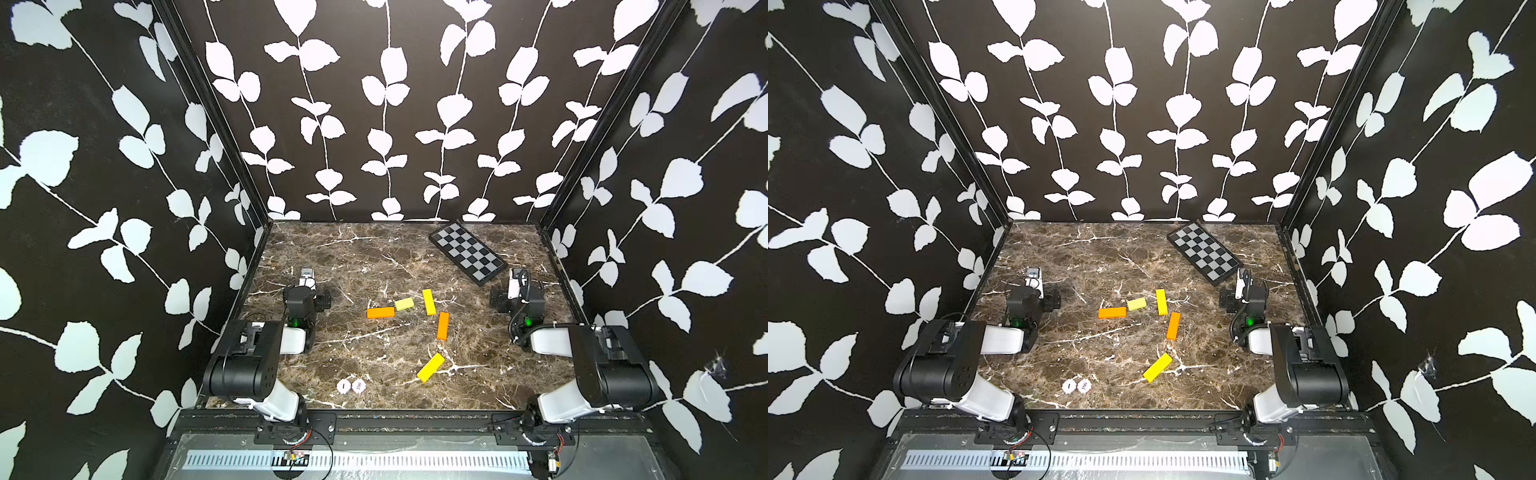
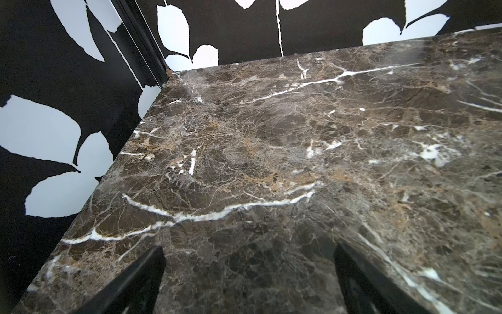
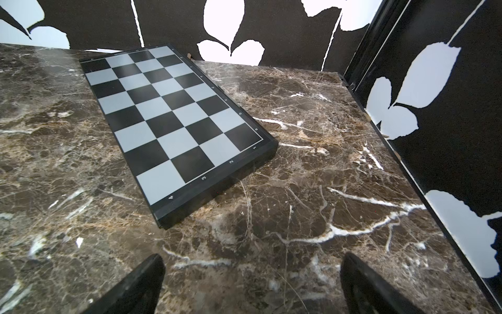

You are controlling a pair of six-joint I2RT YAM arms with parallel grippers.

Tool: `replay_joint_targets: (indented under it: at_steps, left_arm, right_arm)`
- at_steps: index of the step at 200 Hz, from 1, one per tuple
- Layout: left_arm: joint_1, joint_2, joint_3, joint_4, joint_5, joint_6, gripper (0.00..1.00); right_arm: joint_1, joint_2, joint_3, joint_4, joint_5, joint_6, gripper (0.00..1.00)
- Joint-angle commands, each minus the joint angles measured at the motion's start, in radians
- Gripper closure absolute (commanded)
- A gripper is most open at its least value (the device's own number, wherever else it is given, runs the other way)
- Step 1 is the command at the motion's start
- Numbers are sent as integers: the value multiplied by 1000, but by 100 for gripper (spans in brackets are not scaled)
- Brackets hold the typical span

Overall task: Assemble the number 7 with building blocks
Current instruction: Move the building block to the center of the board.

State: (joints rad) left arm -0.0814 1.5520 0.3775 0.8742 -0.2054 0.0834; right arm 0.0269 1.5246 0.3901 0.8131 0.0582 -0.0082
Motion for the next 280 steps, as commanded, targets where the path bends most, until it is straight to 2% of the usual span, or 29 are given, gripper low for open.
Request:
replay_joint_targets:
  at_steps: [1,109,117,123,132,141,154,162,179,202,232,262,280]
  left_arm:
    - [6,0,21,20,4,11,1]
    - [6,0,23,19,3,9,1]
    - [6,1,21,22,4,10,1]
    - [5,-1,18,25,4,10,1]
    - [5,-5,28,32,-17,13,1]
    - [6,-59,84,-126,-62,-3,1]
    - [6,-152,243,-472,-107,-39,1]
    - [4,-188,317,-580,-111,-57,1]
    - [-1,-235,434,-702,-17,-106,1]
    - [-40,-194,620,-932,57,-156,3]
    - [-143,-105,740,-1156,72,-177,3]
    - [-185,-86,715,-1238,55,-237,3]
    - [-183,-60,726,-1296,-18,-255,1]
  right_arm:
    - [3,4,16,26,11,-10,1]
    - [-12,5,19,20,-16,-3,1]
    - [-16,4,30,20,-46,-4,5]
    - [-18,-10,61,-45,-72,-14,9]
    - [-17,-68,155,-262,-114,-32,16]
    - [-16,-115,259,-464,-144,-42,21]
    - [-15,-166,338,-549,-205,-32,21]
    - [-9,-195,388,-583,-230,-9,20]
    - [13,-187,510,-690,-245,29,21]
    - [114,-92,743,-989,-257,5,24]
    - [302,4,884,-1176,-218,-82,25]
    - [505,59,888,-1235,-230,-369,21]
    - [612,112,898,-1277,-217,-530,19]
